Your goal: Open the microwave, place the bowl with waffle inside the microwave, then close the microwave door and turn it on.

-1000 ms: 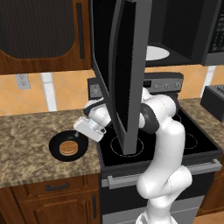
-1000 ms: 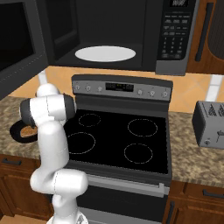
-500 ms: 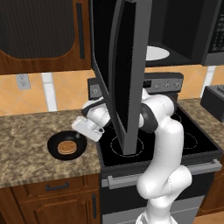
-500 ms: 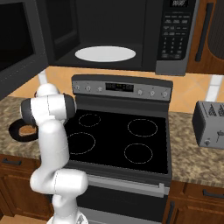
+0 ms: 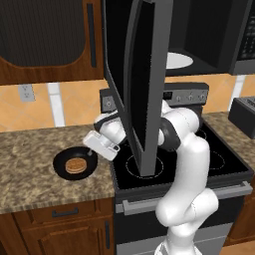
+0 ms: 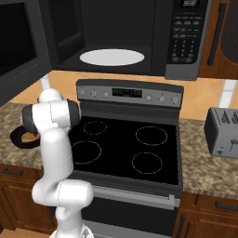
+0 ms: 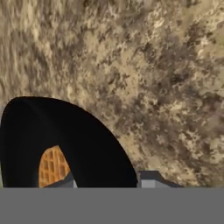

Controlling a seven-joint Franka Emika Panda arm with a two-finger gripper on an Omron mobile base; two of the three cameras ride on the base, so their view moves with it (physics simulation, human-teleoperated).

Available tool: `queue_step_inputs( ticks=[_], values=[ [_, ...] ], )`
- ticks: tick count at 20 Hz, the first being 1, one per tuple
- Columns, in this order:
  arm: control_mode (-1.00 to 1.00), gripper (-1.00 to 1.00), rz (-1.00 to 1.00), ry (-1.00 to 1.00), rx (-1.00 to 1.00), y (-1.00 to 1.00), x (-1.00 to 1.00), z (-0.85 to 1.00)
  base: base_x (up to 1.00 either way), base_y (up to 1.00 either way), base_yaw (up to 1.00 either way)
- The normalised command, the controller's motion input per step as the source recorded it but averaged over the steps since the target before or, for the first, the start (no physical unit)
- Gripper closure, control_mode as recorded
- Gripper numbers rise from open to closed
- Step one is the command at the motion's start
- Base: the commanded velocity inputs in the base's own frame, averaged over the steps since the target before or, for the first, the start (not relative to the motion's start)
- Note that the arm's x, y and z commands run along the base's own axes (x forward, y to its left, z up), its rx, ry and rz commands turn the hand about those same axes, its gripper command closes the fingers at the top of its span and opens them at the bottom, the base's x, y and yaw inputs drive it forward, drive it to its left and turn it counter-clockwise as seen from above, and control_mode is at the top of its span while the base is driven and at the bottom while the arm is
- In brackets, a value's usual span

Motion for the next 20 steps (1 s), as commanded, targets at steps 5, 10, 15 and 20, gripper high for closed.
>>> queue_step_inputs(
  ticks=[5, 10, 15, 20],
  values=[
    [-1.0, 1.0, -0.42, 0.0, 0.03, -0.7, 0.0, 0.12, 0.0, 0.0, 0.0],
    [-1.0, 1.0, -0.47, 0.0, 0.02, -1.0, -0.12, 0.35, 0.0, 0.0, 0.0],
    [-1.0, 1.0, -0.45, 0.0, 0.0, -1.0, -0.37, 0.65, 0.0, 0.0, 0.0],
    [-1.0, 1.0, -0.41, 0.0, 0.0, -0.98, -0.53, 0.92, 0.0, 0.0, 0.0]
  ],
)
